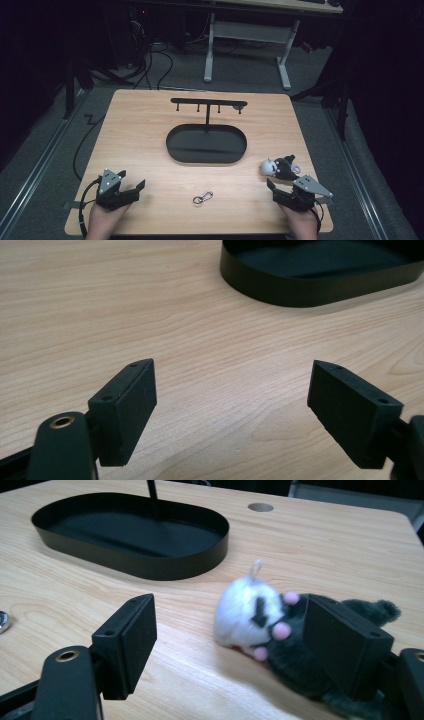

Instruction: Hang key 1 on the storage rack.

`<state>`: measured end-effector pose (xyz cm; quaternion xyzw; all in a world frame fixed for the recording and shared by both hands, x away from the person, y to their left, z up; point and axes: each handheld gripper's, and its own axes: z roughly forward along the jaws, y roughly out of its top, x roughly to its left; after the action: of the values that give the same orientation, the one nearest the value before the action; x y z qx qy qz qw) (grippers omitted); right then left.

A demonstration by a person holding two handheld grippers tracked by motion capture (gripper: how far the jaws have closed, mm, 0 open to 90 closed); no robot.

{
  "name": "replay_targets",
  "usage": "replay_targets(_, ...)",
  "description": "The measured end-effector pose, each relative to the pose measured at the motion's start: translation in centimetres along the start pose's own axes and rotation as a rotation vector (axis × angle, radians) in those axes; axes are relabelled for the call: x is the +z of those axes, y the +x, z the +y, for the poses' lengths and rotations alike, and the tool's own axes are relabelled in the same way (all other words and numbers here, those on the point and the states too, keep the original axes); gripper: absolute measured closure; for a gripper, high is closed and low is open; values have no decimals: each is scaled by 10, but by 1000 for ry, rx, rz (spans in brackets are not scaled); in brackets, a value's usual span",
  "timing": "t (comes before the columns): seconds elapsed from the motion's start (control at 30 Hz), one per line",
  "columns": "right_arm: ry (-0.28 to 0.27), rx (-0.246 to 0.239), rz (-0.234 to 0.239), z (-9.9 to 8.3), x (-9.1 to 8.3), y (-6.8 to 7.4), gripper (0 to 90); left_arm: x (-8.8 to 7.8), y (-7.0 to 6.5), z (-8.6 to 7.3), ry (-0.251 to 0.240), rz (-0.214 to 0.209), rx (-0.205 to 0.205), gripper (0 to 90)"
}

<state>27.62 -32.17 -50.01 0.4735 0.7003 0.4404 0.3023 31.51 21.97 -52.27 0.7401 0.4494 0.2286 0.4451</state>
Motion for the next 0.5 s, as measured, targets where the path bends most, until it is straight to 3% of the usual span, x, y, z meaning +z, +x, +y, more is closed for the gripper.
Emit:
replay_targets(0.13, 9, -36, -3, -1, 2, 3, 233, 0, -6, 3, 18, -25, 28, 180)
replay_targets(0.33, 24, -45, 14, -5, 4, 4, 234, 0, -16, -2, 20, -48, 23, 185)
replay_targets(0.43, 19, -19, 23, -5, 3, 4, 234, 1, -19, -2, 46, -62, 39, 184)
replay_targets(0.5, 23, -35, 25, -6, 4, 5, 234, 1, -20, -6, 60, -63, 63, 184)
